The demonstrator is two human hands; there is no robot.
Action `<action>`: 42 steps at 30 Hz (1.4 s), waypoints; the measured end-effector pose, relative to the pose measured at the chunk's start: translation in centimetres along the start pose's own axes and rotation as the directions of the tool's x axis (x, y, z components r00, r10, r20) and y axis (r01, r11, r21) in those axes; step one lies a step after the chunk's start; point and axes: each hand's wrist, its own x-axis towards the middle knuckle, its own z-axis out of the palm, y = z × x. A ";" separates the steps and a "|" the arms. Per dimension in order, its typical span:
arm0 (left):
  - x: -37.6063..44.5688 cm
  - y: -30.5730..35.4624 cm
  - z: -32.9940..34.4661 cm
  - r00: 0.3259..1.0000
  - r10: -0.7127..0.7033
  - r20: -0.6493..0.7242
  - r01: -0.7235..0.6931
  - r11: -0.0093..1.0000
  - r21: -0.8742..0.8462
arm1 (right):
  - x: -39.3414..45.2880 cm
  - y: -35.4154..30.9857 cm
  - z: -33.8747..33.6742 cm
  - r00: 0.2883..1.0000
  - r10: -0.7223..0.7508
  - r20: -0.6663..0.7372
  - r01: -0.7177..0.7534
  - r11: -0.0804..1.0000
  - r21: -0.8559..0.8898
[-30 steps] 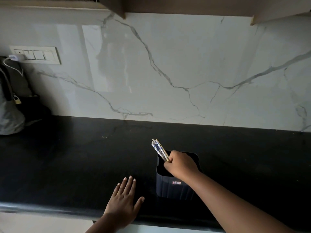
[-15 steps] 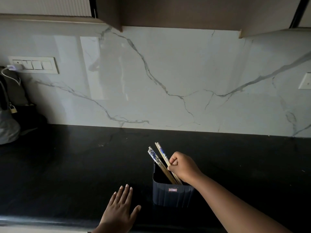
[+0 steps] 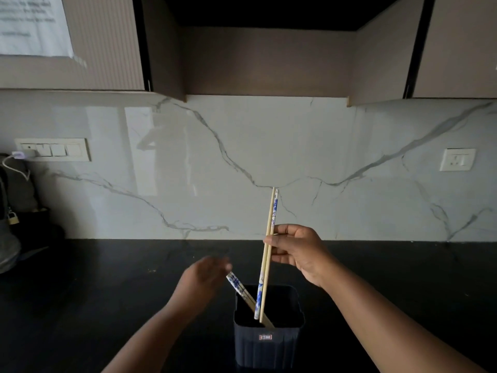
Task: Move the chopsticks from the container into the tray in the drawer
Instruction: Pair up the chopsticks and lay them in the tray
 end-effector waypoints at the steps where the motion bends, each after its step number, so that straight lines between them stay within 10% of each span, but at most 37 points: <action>1: 0.4 2.1 0.1 0.997 -0.009 0.075 0.017 0.995 -0.098 | -0.2 -0.3 0.4 1.000 -0.003 0.020 0.003 0.999 0.037; 5: 0.4 7.1 1.7 0.938 0.014 0.345 0.080 0.963 -0.257 | -0.9 -0.8 1.7 0.997 -0.052 0.049 0.050 0.998 0.037; 12: -0.1 7.6 2.4 0.933 -0.113 0.341 0.227 0.922 -0.314 | -1.5 -1.7 0.9 0.996 -0.079 -0.032 0.077 0.995 -0.059; 15: 0.0 7.6 2.3 0.924 -0.161 0.346 0.282 0.898 -0.337 | -1.9 -3.1 0.1 0.941 -0.337 -0.034 0.319 0.916 -0.244; 19: 0.2 8.4 2.3 0.924 -0.184 0.335 0.310 0.873 -0.376 | -3.0 -2.8 -1.1 0.460 -0.722 0.516 0.787 0.062 -0.614; 22: -0.2 8.8 2.0 0.912 -0.118 0.393 0.293 0.857 -0.424 | -3.6 -1.1 -1.9 0.354 -0.565 0.745 0.759 -0.292 -0.582; 32: -0.8 8.6 2.3 0.827 -0.102 0.552 0.383 0.821 -0.423 | -3.8 0.4 -3.1 0.427 -0.583 0.691 0.719 -0.244 -0.651; 42: -1.6 8.4 3.0 0.838 -0.170 0.519 0.475 0.697 -0.538 | -4.2 1.4 -2.2 0.353 -0.639 0.684 0.727 -0.273 -0.630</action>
